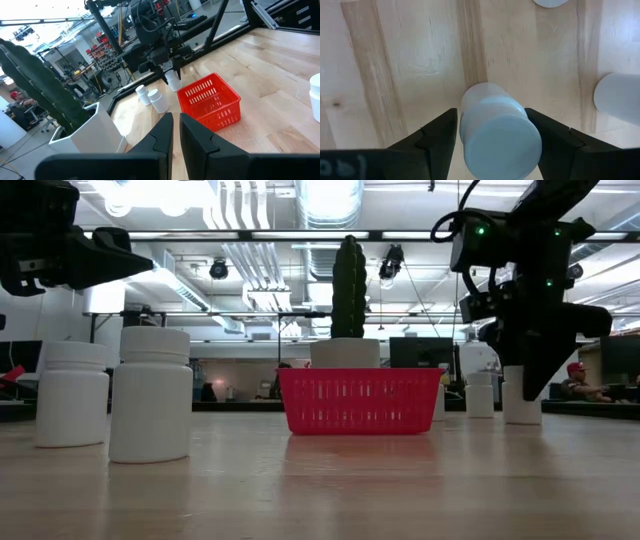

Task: Pick and place pill bottles into a basket
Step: Put the white pill bottle into the red bin

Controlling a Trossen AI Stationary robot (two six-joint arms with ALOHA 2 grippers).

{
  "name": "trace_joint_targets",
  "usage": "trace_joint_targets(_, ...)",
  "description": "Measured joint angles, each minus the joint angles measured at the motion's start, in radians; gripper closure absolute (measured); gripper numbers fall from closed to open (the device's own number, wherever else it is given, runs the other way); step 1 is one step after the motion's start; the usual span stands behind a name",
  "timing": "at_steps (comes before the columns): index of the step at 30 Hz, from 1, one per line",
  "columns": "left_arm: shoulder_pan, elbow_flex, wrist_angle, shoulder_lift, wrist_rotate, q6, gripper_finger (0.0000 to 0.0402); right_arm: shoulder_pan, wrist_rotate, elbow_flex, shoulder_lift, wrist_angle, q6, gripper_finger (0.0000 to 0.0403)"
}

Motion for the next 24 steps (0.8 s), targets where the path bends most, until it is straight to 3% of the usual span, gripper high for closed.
trace_joint_targets(6,0.000,0.000,0.000,0.000,0.000,0.000,0.0387,0.000,0.000,0.000,0.000,0.002,0.000,0.0188)
trace_joint_targets(12,0.000,0.000,0.000,0.000,0.000,0.000,0.0387,0.000,0.000,0.000,-0.001,0.002,0.000,0.0235)
trace_joint_targets(24,0.000,0.000,0.000,0.000,0.000,0.000,0.0387,-0.001,0.001,0.047,-0.003,-0.025,0.019,0.0237)
